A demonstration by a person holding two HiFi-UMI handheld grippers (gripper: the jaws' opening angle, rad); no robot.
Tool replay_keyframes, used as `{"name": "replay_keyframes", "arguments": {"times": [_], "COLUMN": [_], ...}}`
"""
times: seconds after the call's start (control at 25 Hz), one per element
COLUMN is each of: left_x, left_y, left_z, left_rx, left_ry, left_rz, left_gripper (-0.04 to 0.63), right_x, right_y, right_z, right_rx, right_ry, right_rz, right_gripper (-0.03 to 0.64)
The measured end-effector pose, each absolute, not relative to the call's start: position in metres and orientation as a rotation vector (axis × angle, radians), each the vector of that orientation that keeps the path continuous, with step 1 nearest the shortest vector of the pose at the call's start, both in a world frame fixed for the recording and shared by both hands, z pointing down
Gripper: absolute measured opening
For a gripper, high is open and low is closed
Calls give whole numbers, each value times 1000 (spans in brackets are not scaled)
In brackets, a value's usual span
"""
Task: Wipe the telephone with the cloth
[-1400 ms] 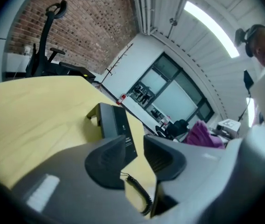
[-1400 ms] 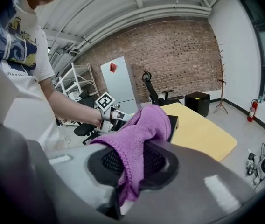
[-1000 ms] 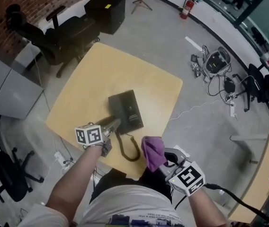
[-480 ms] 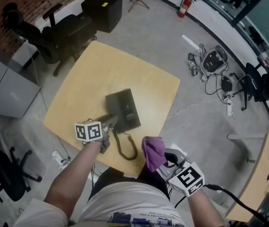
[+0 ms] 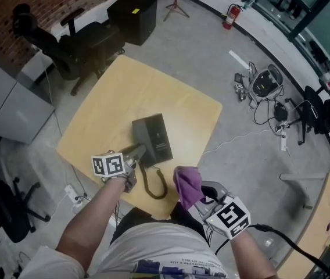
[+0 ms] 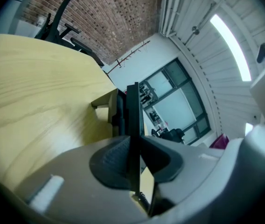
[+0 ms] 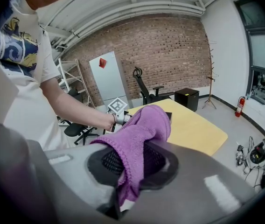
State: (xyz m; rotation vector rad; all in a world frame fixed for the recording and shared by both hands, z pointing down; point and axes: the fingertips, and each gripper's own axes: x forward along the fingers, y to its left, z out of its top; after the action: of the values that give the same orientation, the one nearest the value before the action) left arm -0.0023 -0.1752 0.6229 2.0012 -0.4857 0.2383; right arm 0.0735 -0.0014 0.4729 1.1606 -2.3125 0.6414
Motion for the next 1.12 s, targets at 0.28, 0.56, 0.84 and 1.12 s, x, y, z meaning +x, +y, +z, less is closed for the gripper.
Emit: {"name": "replay_keyframes", "arguments": {"times": [0.28,0.56,0.84,1.12], "left_x": [0,14,23,25], "left_y": [-160,-124,-92,-68], "left_z": [588,535,510,500], "left_rx": [2029,2050,2054,2054], "left_ry": [-446,-340,-306,-283], "left_rz": [178,95,43,13], "left_gripper": [77,77,77,77], "right_x": [79,84,83,74], "right_y": [-18,-51,-79,-84], "right_z": [464,446,433,434], "right_rx": [1116,1031,951,865], "right_ry": [-2362,-2414,-2442,-2447], "right_rz": [574,454,372,356], "right_gripper": [43,43,43,43]}}
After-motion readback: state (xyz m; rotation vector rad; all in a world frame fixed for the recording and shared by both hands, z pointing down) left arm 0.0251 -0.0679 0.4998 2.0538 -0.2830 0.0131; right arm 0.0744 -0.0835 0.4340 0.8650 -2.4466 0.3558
